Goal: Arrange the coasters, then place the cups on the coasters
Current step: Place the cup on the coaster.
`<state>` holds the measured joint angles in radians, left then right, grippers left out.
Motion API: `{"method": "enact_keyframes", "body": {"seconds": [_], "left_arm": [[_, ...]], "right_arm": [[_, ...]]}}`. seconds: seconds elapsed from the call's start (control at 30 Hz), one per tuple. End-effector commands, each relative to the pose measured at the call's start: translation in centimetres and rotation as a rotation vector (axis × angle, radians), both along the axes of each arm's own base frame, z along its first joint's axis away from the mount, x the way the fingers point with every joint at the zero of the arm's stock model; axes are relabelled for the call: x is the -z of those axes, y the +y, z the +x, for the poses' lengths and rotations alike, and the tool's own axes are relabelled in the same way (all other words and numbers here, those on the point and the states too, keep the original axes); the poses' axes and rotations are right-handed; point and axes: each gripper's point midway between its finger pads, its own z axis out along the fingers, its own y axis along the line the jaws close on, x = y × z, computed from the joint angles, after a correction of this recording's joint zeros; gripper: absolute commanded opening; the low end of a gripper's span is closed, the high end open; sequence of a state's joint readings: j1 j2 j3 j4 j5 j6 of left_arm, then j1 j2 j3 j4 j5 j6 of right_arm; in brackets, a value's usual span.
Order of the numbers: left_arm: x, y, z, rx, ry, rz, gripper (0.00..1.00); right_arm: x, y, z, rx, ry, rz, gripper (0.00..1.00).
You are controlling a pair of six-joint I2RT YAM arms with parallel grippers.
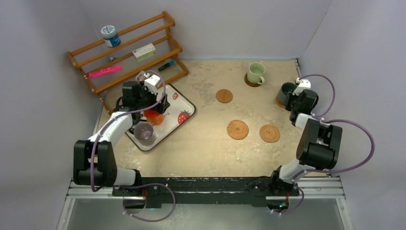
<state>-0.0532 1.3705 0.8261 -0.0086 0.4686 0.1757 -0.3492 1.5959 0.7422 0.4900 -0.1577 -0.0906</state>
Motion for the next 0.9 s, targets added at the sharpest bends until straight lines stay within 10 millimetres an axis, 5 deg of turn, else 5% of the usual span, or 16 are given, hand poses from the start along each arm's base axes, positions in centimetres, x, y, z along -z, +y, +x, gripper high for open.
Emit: {"method": "enact_keyframes", "body": {"seconds": [0.0,0.43,0.87], "left_arm": [[-0.8,-0.2,0.5,0.014,-0.037,-0.013,1.00],[-0.7,-0.2,0.5,0.015,-0.035,-0.013,1.00],[-0.6,-0.2,0.5,0.016,-0.033,-0.012,1.00]], "right_arm": [[-5.7,-0.6,1.9,-0.020,-0.156,-0.061,0.00],[-4.7,-0.8,2.1,-0.026,-0.119,-0.058,0.00],[-4.2,-0.8,2.1,-0.027,-0.098,-0.060,0.20]]}}
